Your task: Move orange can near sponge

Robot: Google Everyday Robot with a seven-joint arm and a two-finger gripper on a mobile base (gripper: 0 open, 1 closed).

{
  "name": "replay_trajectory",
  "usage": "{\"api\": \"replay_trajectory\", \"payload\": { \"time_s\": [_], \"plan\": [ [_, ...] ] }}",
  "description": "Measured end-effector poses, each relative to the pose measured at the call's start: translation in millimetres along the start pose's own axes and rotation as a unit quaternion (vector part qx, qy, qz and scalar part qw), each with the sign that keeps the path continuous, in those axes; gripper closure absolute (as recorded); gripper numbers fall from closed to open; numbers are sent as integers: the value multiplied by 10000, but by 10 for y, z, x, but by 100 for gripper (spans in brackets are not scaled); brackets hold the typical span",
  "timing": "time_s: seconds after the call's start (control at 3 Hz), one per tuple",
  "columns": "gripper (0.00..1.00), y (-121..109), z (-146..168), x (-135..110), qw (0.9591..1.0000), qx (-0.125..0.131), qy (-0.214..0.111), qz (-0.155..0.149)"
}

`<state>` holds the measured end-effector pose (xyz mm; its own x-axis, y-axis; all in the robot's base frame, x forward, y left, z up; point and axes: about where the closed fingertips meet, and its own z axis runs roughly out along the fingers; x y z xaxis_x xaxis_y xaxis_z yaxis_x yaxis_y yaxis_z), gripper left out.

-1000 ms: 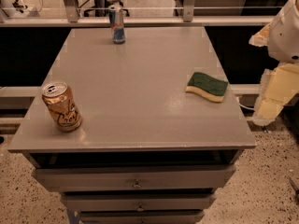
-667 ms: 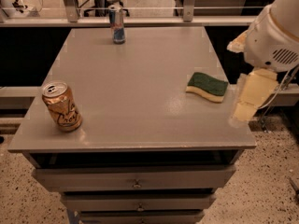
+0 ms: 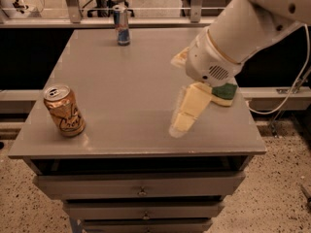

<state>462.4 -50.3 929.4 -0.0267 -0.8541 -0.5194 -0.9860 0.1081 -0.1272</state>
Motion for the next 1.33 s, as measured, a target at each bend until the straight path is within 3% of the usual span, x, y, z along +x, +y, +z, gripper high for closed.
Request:
{"api": "replay_trajectory", "payload": {
  "time_s": [0.33, 0.67, 1.0, 1.33],
  "plan": [
    [0, 72, 380, -474, 9976, -259, -611, -216],
    [0, 141, 721, -905, 9908, -454, -1247, -249],
    [0, 142, 721, -904, 9909, -454, -1245, -250],
    [0, 76, 766, -924, 9880, -347, -1487, -217]
  ]
}}
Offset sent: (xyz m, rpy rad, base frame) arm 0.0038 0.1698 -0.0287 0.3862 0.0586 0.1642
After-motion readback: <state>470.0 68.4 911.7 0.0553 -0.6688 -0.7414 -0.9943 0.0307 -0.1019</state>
